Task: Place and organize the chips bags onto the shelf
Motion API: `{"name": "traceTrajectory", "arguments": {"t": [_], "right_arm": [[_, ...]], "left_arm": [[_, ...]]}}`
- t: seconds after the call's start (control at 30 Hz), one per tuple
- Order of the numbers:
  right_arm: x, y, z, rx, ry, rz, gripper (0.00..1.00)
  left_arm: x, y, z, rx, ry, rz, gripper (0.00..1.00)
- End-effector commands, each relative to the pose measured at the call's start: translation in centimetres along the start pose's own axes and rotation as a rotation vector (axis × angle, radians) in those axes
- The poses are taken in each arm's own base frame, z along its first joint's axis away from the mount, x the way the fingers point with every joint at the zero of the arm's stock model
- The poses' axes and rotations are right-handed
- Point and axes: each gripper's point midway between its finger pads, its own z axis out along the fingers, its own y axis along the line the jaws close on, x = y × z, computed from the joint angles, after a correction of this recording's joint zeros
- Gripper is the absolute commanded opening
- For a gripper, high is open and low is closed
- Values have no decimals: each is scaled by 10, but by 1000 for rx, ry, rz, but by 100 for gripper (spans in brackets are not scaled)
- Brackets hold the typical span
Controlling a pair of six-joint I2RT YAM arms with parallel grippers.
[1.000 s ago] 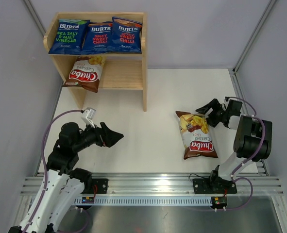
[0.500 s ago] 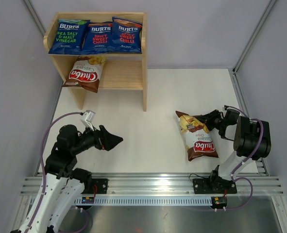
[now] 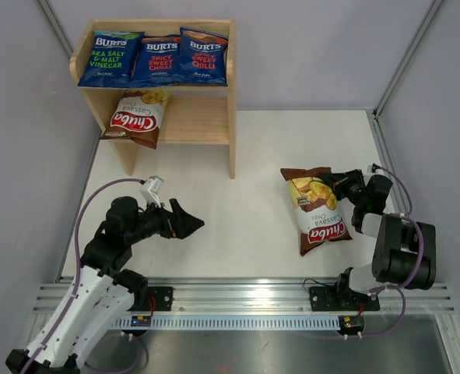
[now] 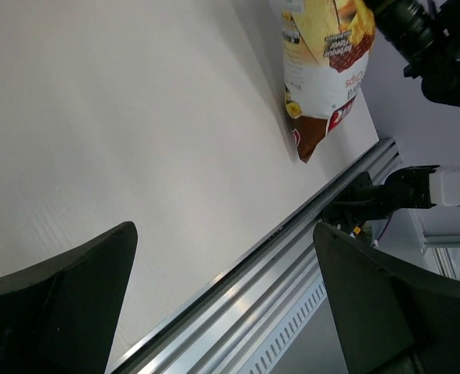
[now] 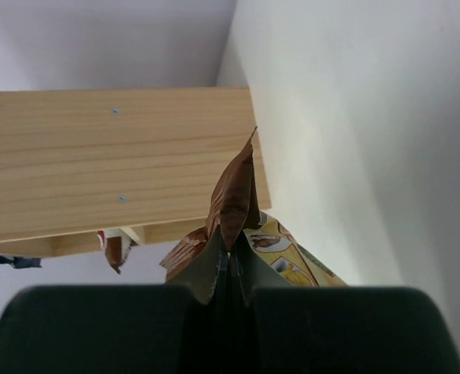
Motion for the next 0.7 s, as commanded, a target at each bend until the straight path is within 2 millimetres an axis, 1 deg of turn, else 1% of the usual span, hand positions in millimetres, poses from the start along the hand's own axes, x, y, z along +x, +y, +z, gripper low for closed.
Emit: {"name": "traceTrajectory", "arguments": {"t": [0.0, 0.03, 0.07, 0.1, 0.13, 0.17, 0.2, 0.23, 0.27, 0.3, 0.33, 0.37, 0.4, 0.43, 0.47, 0.5, 0.53, 0.57, 0.6, 0.63, 0.67], "right_arm": [[-14, 53, -4, -101, -124, 49, 0], [-15, 61, -4, -102, -138, 48, 0], [-16, 75, -6, -95, -151, 48, 0], [-18, 82, -5, -89, -180, 44, 0], [-18, 89, -7, -87, -190, 42, 0], [-20, 105, -12, -102, -203, 33, 0], [-22, 113, -15, -103, -224, 29, 0], [-19, 121, -17, -106, -226, 16, 0], [-18, 137, -24, -116, -235, 3, 0], [-22, 144, -28, -113, -267, 2, 0], [-16, 153, -30, -120, -267, 4, 0], [-18, 166, -36, -132, -295, 29, 0], [-18, 172, -38, -139, -304, 26, 0], [-16, 179, -39, -154, -300, 72, 0], [-14, 189, -42, -177, -297, 90, 0], [-15, 194, -43, -184, -309, 132, 0], [-13, 198, -44, -187, -312, 145, 0], [-10, 209, -48, -213, -314, 155, 0], [-7, 213, -49, -224, -320, 171, 0], [-5, 223, -51, -249, -314, 188, 0], [-4, 226, -50, -248, -310, 193, 0]], "left_arm": [[-9, -29, 26, 74, -55, 53, 99], [-12, -31, 35, 51, -84, 67, 99], [-14, -40, 48, 69, -91, 84, 99], [-6, -52, 57, 86, -80, 107, 99], [-2, -56, 64, 99, -81, 119, 99], [-8, -68, 76, 152, -134, 126, 99], [-6, -77, 80, 191, -155, 133, 99], [-7, -84, 83, 232, -184, 134, 99], [-10, -91, 88, 300, -244, 138, 99], [-12, -99, 87, 348, -272, 148, 99], [-8, -107, 88, 407, -274, 180, 99], [-11, -121, 87, 490, -302, 214, 99], [-11, -128, 90, 522, -306, 222, 99], [-11, -133, 91, 553, -313, 240, 99], [-23, -149, 87, 618, -369, 259, 99], [-14, -146, 101, 616, -333, 264, 99], [-13, -148, 105, 628, -336, 268, 99], [-20, -157, 104, 673, -376, 274, 99], [-22, -162, 106, 694, -386, 265, 99], [-16, -160, 118, 698, -360, 253, 99], [-18, -168, 117, 733, -375, 261, 99]]}}
